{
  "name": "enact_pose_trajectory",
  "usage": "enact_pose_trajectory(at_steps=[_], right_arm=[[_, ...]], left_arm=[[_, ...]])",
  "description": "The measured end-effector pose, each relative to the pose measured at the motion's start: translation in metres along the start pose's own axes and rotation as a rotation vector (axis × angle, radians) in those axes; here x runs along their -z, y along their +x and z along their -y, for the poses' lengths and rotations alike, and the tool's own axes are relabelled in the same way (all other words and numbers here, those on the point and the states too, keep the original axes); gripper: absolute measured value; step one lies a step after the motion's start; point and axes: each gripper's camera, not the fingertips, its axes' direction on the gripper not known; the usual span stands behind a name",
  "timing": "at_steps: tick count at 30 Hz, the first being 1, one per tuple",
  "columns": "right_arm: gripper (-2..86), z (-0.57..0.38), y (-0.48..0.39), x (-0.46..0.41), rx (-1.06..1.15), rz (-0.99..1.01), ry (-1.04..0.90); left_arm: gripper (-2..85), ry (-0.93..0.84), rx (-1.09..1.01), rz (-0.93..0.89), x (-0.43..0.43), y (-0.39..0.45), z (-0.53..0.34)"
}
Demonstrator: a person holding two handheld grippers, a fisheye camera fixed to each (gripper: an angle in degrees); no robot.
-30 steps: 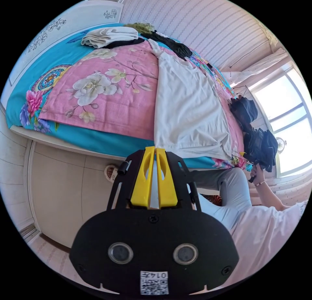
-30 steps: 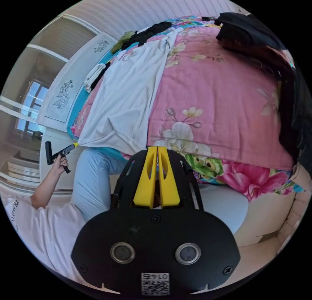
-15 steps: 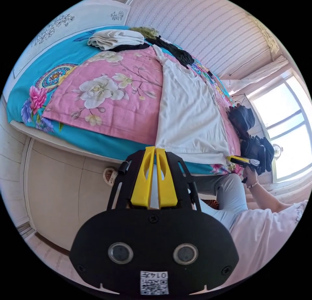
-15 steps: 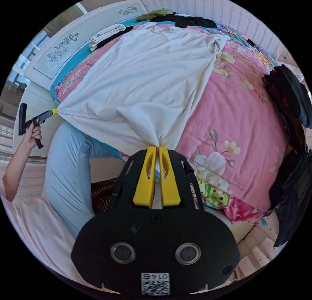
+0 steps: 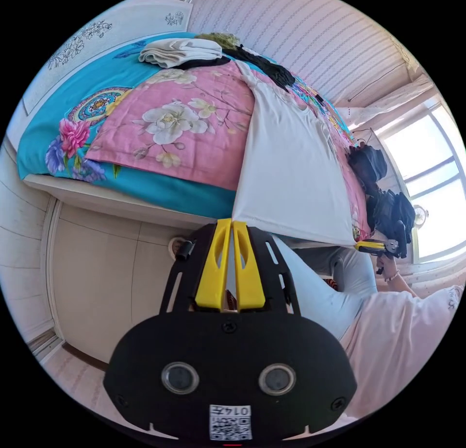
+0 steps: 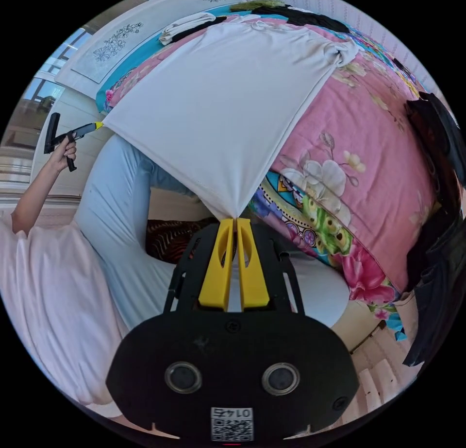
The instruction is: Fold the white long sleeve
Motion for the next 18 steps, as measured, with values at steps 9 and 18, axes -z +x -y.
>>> enact_pose_trajectory(at_steps=[9,18], right_arm=[[7.9,0.007,0.056,0.031,-0.045,0.017,0.039],[8.9,0.152,0.19,0.097,-0.083,-0.077,0.276]], left_arm=[[-0.9,0.038,-0.095,0.145,-0.013,0.04,0.054],[4.7,0.073,-0.59,0.085,-0.154,0.223,0.277]])
